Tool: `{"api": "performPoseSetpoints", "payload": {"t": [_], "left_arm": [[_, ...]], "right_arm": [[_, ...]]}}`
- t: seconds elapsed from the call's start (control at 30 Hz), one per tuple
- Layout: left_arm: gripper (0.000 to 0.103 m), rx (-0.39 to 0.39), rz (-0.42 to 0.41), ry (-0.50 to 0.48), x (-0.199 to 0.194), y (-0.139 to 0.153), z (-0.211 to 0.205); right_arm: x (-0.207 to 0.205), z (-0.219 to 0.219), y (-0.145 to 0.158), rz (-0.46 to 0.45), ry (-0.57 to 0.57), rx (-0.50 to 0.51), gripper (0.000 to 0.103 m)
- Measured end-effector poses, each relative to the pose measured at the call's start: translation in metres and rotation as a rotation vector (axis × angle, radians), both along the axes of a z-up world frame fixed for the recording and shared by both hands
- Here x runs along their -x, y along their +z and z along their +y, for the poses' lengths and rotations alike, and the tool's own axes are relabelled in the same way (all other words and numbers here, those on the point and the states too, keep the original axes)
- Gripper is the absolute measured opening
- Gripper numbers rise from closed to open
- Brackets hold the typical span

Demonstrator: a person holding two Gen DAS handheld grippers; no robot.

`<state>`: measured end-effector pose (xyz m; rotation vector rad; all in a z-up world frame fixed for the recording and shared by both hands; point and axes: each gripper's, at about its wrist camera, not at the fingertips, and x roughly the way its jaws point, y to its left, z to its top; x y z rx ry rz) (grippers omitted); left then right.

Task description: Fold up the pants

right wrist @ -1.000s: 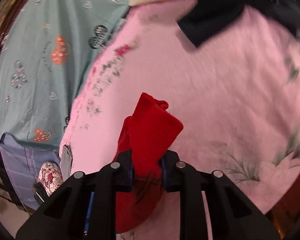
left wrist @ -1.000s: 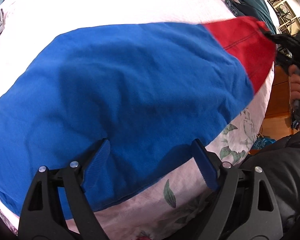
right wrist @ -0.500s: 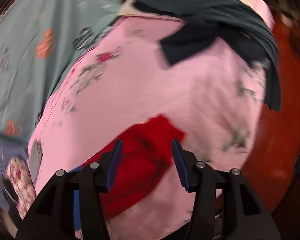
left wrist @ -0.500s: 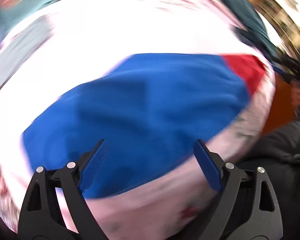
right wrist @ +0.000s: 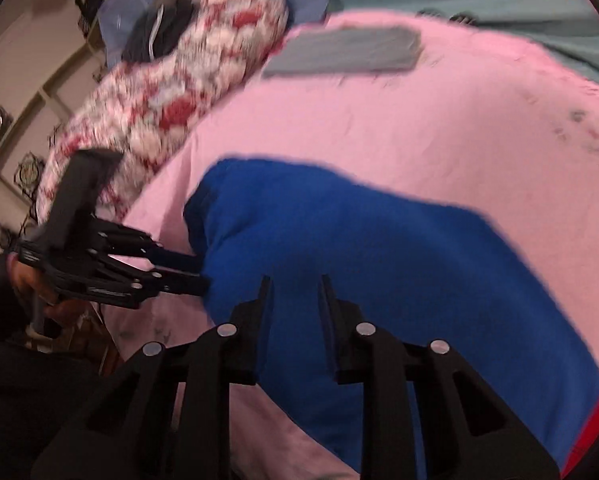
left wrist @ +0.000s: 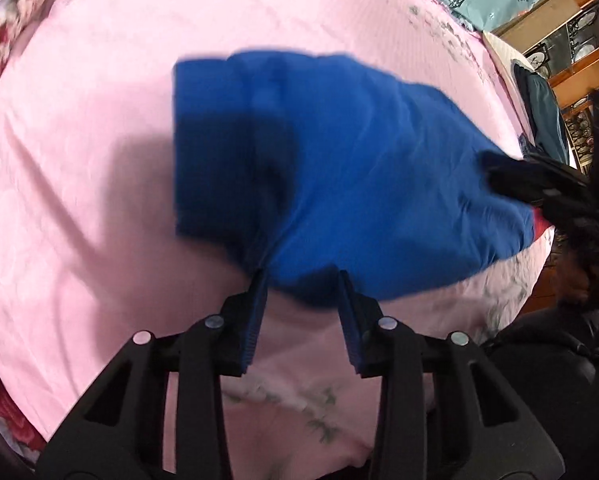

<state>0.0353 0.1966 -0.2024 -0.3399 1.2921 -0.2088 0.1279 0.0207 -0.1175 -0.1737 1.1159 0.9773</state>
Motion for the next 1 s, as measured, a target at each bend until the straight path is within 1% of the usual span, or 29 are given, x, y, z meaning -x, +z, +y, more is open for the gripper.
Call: {"api": "performPoseSetpoints", "payload": {"t": [0.03, 0.1, 0.13, 0.17, 0.2, 0.23, 0.27, 0.3, 0.33, 0.37, 0.4, 0.43, 0.47, 0.5, 0.53, 0.57, 0.6, 0.63, 0.7, 0.77, 0.83, 0.87, 0.9, 0.93, 1.0], "left_arm": [[0.038, 0.002, -0.005, 0.006, 0.005, 0.001, 0.003], [0.037, 0.018, -0.008, 0.016, 0.011, 0.006, 0.016], [0.038, 0.034, -0.038, 0.013, 0.014, 0.014, 0.02], [0.041, 0.038, -0.063, 0.01, 0.014, 0.022, 0.022], [0.044, 0.039, -0.099, 0.005, 0.013, 0.031, 0.023], [0.047, 0.04, -0.131, 0.003, 0.01, 0.039, 0.023], [0.048, 0.046, -0.153, 0.001, 0.007, 0.044, 0.023], [0.048, 0.071, -0.187, -0.006, 0.0, 0.05, 0.022], [0.05, 0.09, -0.206, -0.014, -0.004, 0.053, 0.02], [0.054, 0.107, -0.227, -0.024, -0.01, 0.054, 0.017], [0.055, 0.102, -0.235, -0.033, -0.018, 0.051, 0.014], [0.055, 0.082, -0.225, -0.037, -0.024, 0.044, 0.011], [0.054, 0.054, -0.19, -0.037, -0.031, 0.03, 0.01], [0.054, 0.049, -0.161, -0.036, -0.035, 0.018, 0.01], [0.054, 0.064, -0.164, -0.038, -0.036, 0.011, 0.01], [0.054, 0.075, -0.171, -0.043, -0.033, 0.01, 0.015], [0.054, 0.076, -0.164, -0.052, -0.032, 0.009, 0.018], [0.054, 0.074, -0.164, -0.061, -0.03, 0.011, 0.022], [0.054, 0.064, -0.145, -0.072, -0.028, 0.017, 0.025], [0.054, 0.062, -0.126, -0.066, -0.025, 0.026, 0.031], [0.054, 0.013, -0.146, -0.06, -0.026, 0.039, 0.029], [0.056, 0.01, -0.174, -0.068, -0.03, 0.049, 0.025], [0.058, 0.019, -0.206, -0.07, -0.034, 0.058, 0.021], [0.062, 0.03, -0.224, -0.067, -0.036, 0.063, 0.018], [0.063, 0.052, -0.238, -0.075, -0.051, 0.067, 0.0]], "right_arm": [[0.001, 0.014, -0.016, 0.051, 0.028, 0.044, 0.024], [0.008, 0.027, -0.036, 0.129, 0.082, 0.115, 0.024], [0.016, 0.03, -0.037, 0.129, 0.105, 0.132, 0.024], [0.018, 0.03, -0.032, 0.119, 0.111, 0.125, 0.024], [0.015, 0.028, -0.026, 0.128, 0.098, 0.099, 0.024], [0.007, 0.021, -0.017, 0.138, 0.05, 0.053, 0.024], [-0.003, 0.014, -0.011, 0.139, -0.003, 0.022, 0.024], [-0.013, 0.007, -0.007, 0.139, -0.061, 0.003, 0.025], [-0.024, -0.003, -0.003, 0.135, -0.127, -0.008, 0.025], [-0.03, -0.012, -0.002, 0.137, -0.168, -0.014, 0.025], [-0.038, -0.018, -0.004, 0.157, -0.206, -0.021, 0.025], [-0.039, -0.02, -0.008, 0.174, -0.221, -0.019, 0.025], [-0.039, -0.021, -0.014, 0.187, -0.226, -0.003, 0.025], [-0.039, -0.022, -0.023, 0.197, -0.223, 0.044, 0.025], [-0.037, -0.022, -0.032, 0.202, -0.221, 0.102, 0.025], [-0.034, -0.022, -0.041, 0.213, -0.214, 0.157, 0.025], [-0.03, -0.027, -0.04, 0.195, -0.21, 0.138, 0.025], [-0.027, -0.034, -0.038, 0.208, -0.209, 0.14, 0.027], [-0.024, -0.042, -0.033, 0.23, -0.224, 0.145, 0.027], [-0.024, -0.046, -0.024, 0.213, -0.237, 0.119, 0.027], [-0.03, -0.047, -0.013, 0.17, -0.251, 0.066, 0.027], [-0.034, -0.049, -0.008, 0.146, -0.27, 0.038, 0.027], [-0.041, -0.053, -0.004, 0.126, -0.299, 0.009, 0.027], [-0.049, -0.053, 0.0, 0.107, -0.339, -0.027, 0.027], [-0.068, -0.057, 0.0, 0.094, -0.404, -0.053, 0.027]]}}
